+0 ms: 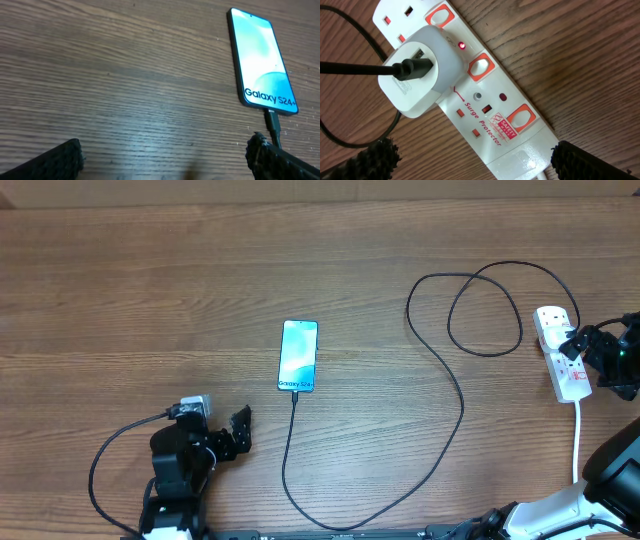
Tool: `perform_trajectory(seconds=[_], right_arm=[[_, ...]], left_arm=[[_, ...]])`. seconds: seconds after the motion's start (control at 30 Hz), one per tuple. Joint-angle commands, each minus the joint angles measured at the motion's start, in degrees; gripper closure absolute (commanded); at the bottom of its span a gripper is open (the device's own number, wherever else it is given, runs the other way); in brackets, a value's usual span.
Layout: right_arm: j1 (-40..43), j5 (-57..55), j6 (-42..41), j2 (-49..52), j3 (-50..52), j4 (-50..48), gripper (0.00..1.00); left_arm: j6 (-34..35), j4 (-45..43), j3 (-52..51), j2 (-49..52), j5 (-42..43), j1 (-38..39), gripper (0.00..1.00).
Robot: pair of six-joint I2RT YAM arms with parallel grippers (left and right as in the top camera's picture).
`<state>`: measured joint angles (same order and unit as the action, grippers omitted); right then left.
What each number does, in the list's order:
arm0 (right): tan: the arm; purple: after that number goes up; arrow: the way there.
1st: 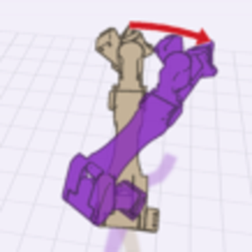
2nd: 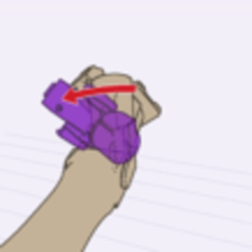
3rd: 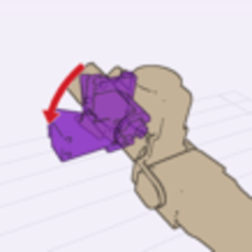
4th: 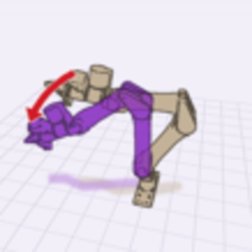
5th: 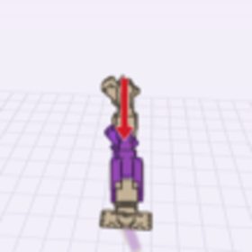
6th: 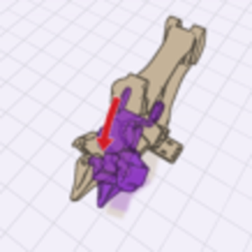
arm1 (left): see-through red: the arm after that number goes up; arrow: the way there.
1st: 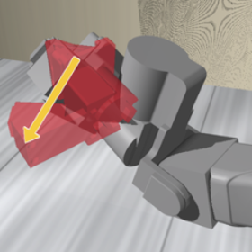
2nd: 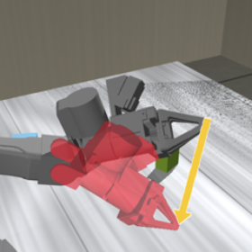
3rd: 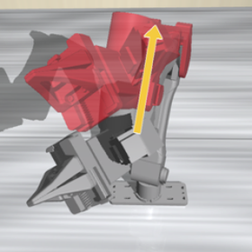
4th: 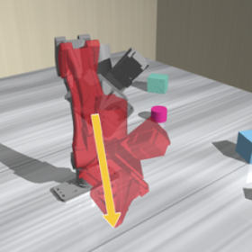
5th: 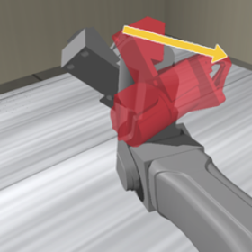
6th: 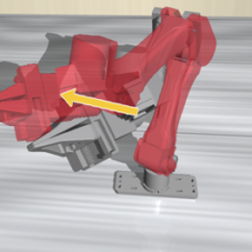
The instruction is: Plug charger to phone and switch on socket
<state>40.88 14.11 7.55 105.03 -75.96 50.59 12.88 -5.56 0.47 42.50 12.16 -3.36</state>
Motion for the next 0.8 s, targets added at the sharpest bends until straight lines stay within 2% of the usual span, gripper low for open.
perform_trajectory(seconds=[0.0, 0.23, 0.6, 0.77], right_arm=[[0.00, -0.11, 0.44, -1.03, -0.87, -0.13, 0.00], [0.00, -0.11, 0.46, -1.03, -0.87, -0.13, 0.00], [0.00, -0.11, 0.44, -1.03, -0.87, -0.13, 0.00], [0.00, -0.11, 0.44, -1.03, -0.87, -0.13, 0.00]], left_arm=[[-1.07, 2.58, -0.20, -3.72, -1.68, 0.37, 0.00], [-1.07, 9.66, -0.20, -10.16, -4.94, 0.39, 0.00], [-1.38, 9.60, -0.20, -24.50, -5.14, 0.39, 0.00], [-1.86, 9.60, -0.20, -27.96, -5.09, 0.39, 0.00]])
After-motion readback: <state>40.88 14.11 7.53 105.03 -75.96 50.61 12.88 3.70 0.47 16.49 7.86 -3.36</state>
